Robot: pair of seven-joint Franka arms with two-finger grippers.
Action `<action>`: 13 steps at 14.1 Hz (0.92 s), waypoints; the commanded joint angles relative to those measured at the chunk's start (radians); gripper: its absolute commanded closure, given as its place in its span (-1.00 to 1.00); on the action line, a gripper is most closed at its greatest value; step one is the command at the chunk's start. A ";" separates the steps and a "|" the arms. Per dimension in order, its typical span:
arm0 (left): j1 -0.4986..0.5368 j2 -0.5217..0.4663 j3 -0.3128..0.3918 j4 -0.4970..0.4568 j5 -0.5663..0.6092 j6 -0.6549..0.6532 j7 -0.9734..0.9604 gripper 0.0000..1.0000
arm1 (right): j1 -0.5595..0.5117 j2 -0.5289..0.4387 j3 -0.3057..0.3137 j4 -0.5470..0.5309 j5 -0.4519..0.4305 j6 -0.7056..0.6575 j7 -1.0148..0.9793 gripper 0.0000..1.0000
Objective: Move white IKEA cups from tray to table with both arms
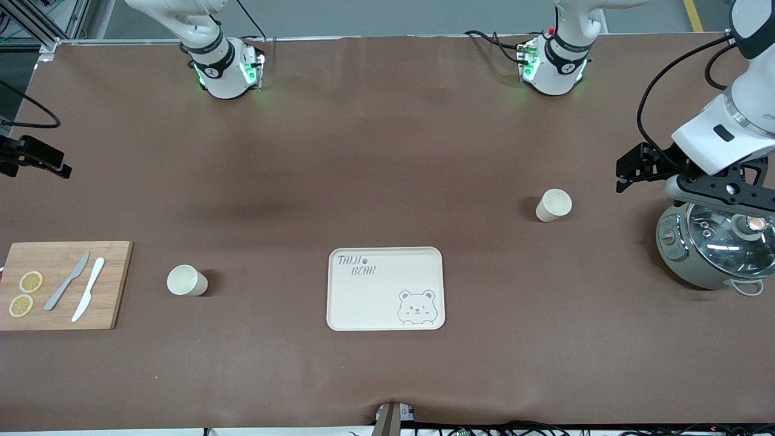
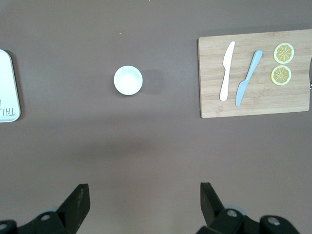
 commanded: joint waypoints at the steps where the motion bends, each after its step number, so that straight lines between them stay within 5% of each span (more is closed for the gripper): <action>1: 0.008 -0.009 -0.007 -0.001 0.017 0.004 0.013 -1.00 | -0.017 -0.014 0.012 -0.001 0.022 0.003 0.018 -1.00; 13: 0.011 -0.005 -0.004 -0.001 0.013 0.004 -0.004 -1.00 | -0.023 -0.011 0.011 0.002 0.056 0.023 0.018 -1.00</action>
